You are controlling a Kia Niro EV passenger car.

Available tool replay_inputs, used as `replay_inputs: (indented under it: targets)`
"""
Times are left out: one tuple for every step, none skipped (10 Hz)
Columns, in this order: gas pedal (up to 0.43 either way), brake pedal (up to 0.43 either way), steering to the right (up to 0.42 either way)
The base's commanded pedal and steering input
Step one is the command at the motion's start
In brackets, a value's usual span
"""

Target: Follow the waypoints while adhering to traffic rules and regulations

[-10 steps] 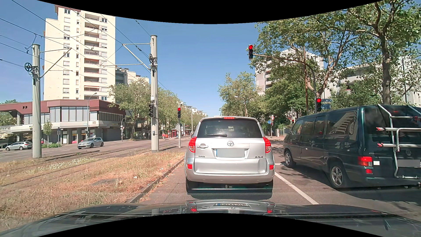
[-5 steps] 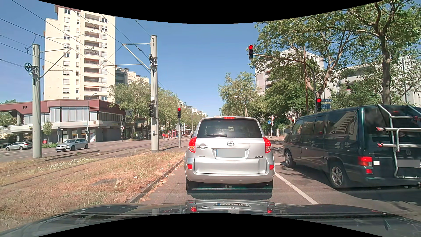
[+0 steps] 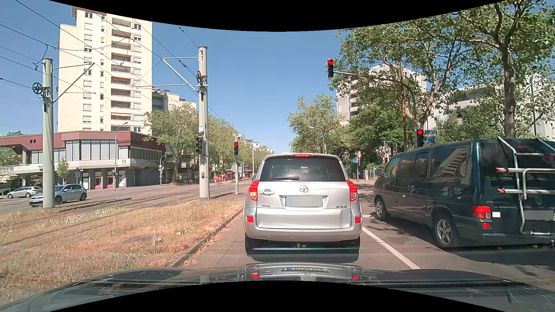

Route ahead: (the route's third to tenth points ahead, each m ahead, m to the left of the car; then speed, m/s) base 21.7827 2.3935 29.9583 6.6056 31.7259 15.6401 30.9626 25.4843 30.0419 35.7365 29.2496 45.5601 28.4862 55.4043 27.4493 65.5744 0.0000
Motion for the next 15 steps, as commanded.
replay_inputs:
  targets:
    - [0.000,0.207,-0.004]
    - [0.000,0.220,-0.004]
    - [0.000,0.213,-0.004]
    - [0.000,0.213,-0.004]
    - [0.000,0.213,-0.004]
    - [0.000,0.213,-0.004]
    - [0.000,0.213,-0.004]
    - [0.000,0.213,-0.004]
    - [0.000,0.213,-0.004]
    - [0.000,0.207,-0.004]
    - [0.000,0.213,-0.004]
    - [0.000,0.213,-0.004]
    - [0.000,0.220,-0.004]
    - [0.000,0.213,-0.004]
    - [0.000,0.213,-0.004]
